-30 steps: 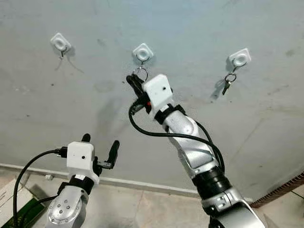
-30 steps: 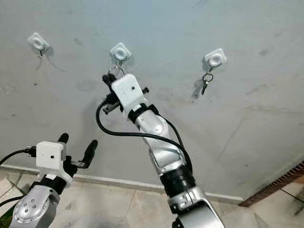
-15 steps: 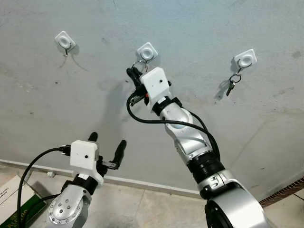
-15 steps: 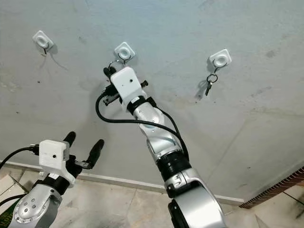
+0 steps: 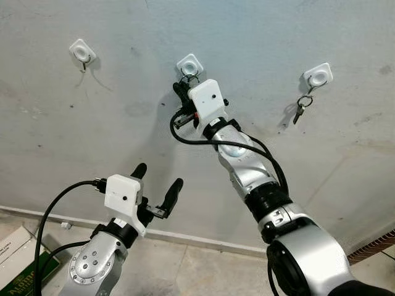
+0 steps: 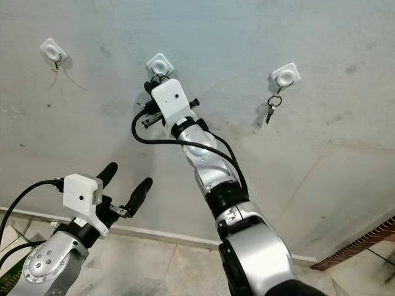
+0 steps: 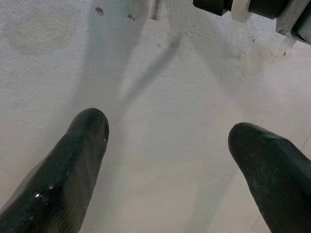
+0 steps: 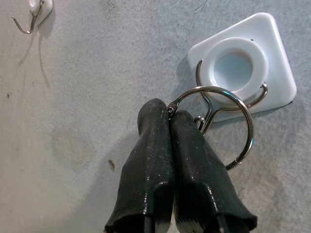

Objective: Hang keys on a hook

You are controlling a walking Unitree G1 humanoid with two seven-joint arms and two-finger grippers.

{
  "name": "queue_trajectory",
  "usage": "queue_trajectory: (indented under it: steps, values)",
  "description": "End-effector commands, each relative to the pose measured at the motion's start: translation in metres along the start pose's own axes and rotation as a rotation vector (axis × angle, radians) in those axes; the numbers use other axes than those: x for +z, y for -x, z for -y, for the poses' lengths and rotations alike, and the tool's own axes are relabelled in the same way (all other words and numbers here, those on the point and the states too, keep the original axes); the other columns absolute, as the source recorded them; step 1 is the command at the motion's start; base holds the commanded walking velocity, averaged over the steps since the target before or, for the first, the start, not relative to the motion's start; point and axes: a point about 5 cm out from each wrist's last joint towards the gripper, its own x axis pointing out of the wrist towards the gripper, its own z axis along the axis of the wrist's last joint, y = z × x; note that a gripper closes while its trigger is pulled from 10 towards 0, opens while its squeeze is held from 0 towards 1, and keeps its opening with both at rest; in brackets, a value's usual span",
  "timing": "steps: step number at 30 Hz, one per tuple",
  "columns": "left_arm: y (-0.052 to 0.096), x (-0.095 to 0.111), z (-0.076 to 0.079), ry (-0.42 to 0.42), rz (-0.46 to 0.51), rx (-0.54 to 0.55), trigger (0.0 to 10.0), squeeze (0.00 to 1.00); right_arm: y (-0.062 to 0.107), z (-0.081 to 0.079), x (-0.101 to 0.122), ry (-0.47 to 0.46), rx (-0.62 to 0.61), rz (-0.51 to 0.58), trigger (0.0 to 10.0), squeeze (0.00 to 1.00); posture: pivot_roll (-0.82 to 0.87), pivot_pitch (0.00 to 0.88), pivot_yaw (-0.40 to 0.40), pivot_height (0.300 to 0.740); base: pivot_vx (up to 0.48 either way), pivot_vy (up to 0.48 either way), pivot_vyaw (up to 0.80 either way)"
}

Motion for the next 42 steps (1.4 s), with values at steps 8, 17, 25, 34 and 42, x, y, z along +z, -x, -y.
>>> queue_trajectory:
  steps: [8,17,25,34,42]
  values:
    - [0.001,0.003,0.002,0.004,0.002,-0.009,10.0,0.00,-0.003,-0.003,-0.005,-0.029,0.044,-0.043,10.0,0.00,0.18,0.074,-0.020,0.740,0.000,0.000,0.00]
    - [-0.001,0.004,0.003,0.005,0.003,-0.015,10.0,0.00,0.005,-0.009,-0.018,-0.027,0.068,-0.065,10.0,0.00,0.17,0.075,-0.020,0.740,0.000,0.000,0.00]
    - [-0.002,0.003,0.003,0.007,0.002,-0.022,10.0,0.00,0.011,-0.011,-0.025,-0.030,0.071,-0.080,10.0,0.00,0.17,0.071,-0.015,0.740,0.000,0.000,0.00]
    - [-0.004,0.004,0.003,0.004,0.009,-0.021,10.0,0.00,0.011,-0.013,-0.024,-0.031,0.084,-0.070,10.0,1.00,0.17,0.063,-0.017,0.740,0.000,0.000,0.00]
    - [-0.005,0.007,0.003,0.003,0.025,-0.022,10.0,0.00,0.016,-0.013,-0.031,-0.013,0.094,-0.091,10.0,1.00,0.17,0.062,-0.018,0.740,0.000,0.000,0.00]
